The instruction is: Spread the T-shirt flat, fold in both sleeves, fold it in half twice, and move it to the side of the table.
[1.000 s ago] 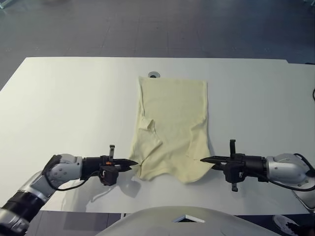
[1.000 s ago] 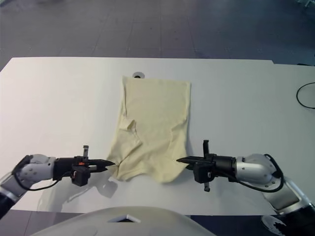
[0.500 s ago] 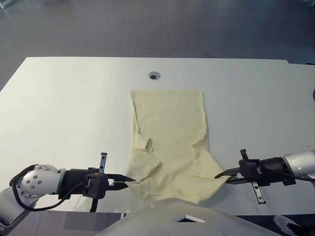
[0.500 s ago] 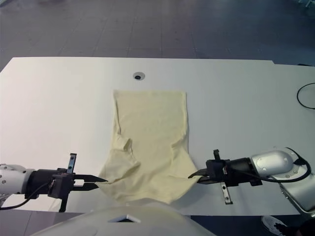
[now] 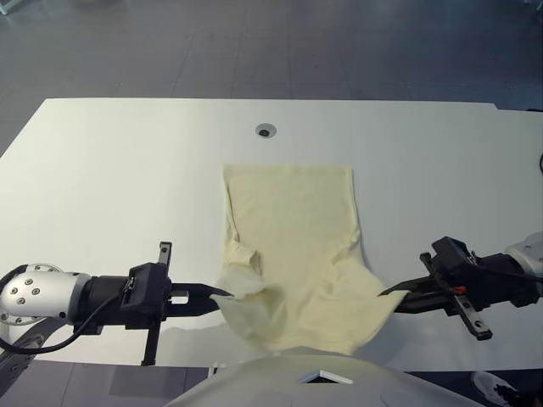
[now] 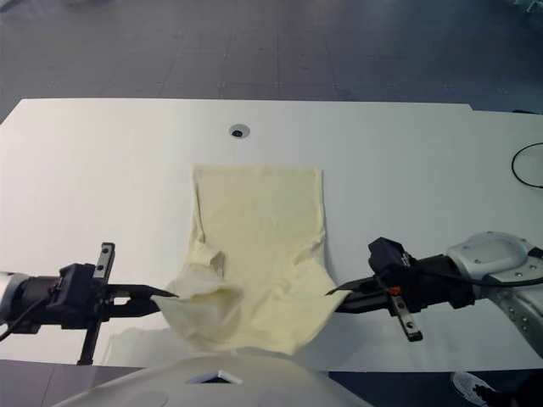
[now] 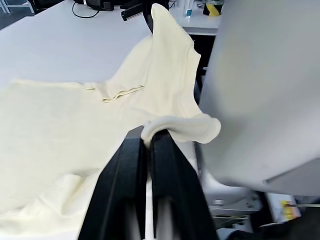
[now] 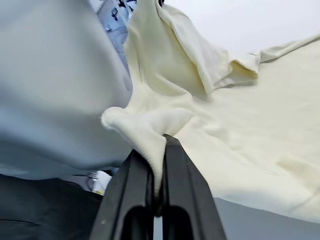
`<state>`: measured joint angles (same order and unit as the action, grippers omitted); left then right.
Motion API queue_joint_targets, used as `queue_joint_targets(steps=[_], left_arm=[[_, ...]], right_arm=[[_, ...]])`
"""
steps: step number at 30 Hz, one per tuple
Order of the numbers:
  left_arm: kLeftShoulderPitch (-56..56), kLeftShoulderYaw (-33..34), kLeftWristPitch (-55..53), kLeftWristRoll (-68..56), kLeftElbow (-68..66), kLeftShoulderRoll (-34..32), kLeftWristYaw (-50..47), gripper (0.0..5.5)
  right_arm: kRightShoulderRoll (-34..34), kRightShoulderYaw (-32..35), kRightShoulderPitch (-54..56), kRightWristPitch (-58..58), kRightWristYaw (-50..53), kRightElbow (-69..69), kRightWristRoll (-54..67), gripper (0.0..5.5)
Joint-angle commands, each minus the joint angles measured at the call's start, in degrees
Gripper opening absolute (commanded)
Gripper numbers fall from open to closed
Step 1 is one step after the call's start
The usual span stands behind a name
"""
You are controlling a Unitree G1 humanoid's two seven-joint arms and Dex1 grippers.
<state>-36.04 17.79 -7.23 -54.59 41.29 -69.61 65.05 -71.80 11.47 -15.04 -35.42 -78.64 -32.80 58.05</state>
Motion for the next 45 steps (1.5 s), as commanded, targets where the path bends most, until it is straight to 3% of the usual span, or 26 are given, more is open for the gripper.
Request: queue_joint_targets(steps=[1,8,14,17,22,29,37,45], left_arm=[[-1.8,6.5,-6.7,-4.3,1.6,1.2,4.5,0.01],[-4.8,15.9,-16.5,-9.5,4.9,3.5,12.4,0.01],[6.3,15.0,-21.5,-15.6,2.0,2.2,9.9,0.01],[13.2,11.7,-23.3,-15.9,-1.5,1.4,9.8,0.01],[25.9,0.4,-23.1,-6.7,-11.7,2.3,12.2,0.01],[43.2,-13.5,-22.4,4.5,-24.9,8.8,14.0,0.01],[54.4,-22.8,-19.8,15.8,-38.3,16.6,17.1,0.01],[58.4,-24.5,-17.8,21.6,-45.8,20.3,18.8,0.01]], right_arm=[[-0.7,3.0,0.5,-5.0,-1.4,-0.9,4.1,0.0],[-0.9,7.1,-1.7,-9.6,-6.6,-2.5,5.5,0.0],[-0.4,4.4,4.7,-10.2,-7.1,1.2,3.8,0.0],[0.3,0.5,11.4,-10.1,-7.3,4.2,2.3,0.0],[5.9,-10.7,26.5,-7.7,-7.0,14.3,-6.9,0.0],[14.5,-21.0,37.6,-1.8,-8.2,27.4,-19.6,0.0],[20.6,-25.2,42.6,4.5,-9.0,38.4,-29.1,0.0],[24.3,-24.2,47.1,8.2,-8.5,48.8,-34.1,0.0]])
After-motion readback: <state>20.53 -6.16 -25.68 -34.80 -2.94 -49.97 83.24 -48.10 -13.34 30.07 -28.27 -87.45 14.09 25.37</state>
